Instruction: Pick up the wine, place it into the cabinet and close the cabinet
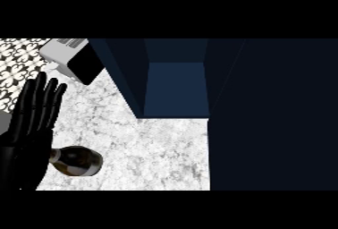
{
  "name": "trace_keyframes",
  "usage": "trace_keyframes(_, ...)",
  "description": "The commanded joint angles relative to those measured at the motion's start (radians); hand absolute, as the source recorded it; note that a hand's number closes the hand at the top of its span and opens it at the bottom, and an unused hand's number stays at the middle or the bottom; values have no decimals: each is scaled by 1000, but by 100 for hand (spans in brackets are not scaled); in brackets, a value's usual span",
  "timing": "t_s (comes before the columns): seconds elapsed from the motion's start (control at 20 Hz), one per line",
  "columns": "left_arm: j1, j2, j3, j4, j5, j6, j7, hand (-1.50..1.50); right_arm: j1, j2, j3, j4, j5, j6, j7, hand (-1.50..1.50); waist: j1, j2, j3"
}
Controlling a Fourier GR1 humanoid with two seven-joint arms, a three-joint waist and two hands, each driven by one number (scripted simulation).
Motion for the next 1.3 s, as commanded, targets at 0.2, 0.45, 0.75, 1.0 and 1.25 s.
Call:
trace_keyframes(0.2,253,-86,-153,-120,-198,124,-88,-150,182,26,36,-190,-42,34,21,-150,-5,17,-12)
trace_keyframes(0.45,333,-87,-250,-194,63,215,41,-150,227,-14,141,-235,-142,133,171,-150,-2,13,-13)
trace_keyframes(0.75,296,-88,-396,-274,-43,352,157,-150,141,-25,139,-300,-172,113,315,-150,0,20,-12)
trace_keyframes(1.0,345,-83,-488,-342,-115,377,169,-150,166,-23,125,-394,-190,98,400,-150,0,20,-12)
trace_keyframes(1.25,296,-88,-585,-405,-253,484,289,-150,149,-23,114,-436,-199,86,451,-150,-2,19,-11)
